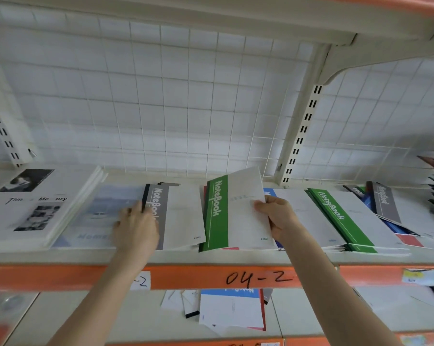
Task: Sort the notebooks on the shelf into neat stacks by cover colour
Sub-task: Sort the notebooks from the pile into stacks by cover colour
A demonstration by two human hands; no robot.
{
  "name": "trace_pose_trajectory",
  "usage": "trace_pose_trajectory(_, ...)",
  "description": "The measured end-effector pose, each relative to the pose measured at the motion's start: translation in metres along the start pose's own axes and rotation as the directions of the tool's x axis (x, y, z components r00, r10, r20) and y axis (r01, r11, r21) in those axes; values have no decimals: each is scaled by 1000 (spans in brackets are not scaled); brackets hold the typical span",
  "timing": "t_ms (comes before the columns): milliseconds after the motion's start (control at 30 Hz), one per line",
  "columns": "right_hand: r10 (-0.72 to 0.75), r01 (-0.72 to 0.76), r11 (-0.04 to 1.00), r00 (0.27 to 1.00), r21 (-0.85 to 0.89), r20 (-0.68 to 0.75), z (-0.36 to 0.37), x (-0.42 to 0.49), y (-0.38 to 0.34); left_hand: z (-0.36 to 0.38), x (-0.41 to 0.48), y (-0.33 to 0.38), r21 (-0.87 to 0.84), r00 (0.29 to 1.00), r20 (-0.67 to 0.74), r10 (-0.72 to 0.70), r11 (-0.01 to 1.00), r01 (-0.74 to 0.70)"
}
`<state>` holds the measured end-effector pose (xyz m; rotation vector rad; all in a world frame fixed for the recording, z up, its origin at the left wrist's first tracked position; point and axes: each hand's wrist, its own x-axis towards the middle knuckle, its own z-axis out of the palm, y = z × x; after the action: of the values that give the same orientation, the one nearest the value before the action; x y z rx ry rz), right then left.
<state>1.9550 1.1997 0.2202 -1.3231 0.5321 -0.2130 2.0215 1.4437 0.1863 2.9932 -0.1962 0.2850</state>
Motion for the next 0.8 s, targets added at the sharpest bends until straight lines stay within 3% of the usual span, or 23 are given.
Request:
trace_pose_trajectory(133,-39,40,999,999,20,-31,-8,-9,2,11,-18,14,-71,976,37,215,975,-212)
trace_pose_trajectory(300,-53,59,996,995,73,-85,-29,-25,4,13,-20,22,-90,960,71,271,960,-264)
trace_pose_trajectory(400,-34,46,993,994,113,-106,-47,-31,4,6,-23,44,-231,930,-21,367,903,-362)
trace_pose_trajectory(500,-26,37,987,997,159,-72,-66,-33,4,-7,-33,79,-476,899,-61,434,779,-408)
trace_pose_trajectory(567,-29,41,985,997,168,-70,-80,-32,4,-15,-41,107,-679,885,-28,464,641,-358)
trace_pose_trajectory(667,-48,66,981,994,182,-103,-103,-30,-2,-17,-50,151,-926,880,90,467,364,-98)
trace_pose_trajectory(733,-81,102,989,980,105,-184,-122,-29,-8,-11,-51,179,-972,893,153,424,229,57)
trace_pose_trajectory(800,-118,115,993,956,-30,-270,-145,-26,-12,-5,-52,209,-981,905,166,391,156,112)
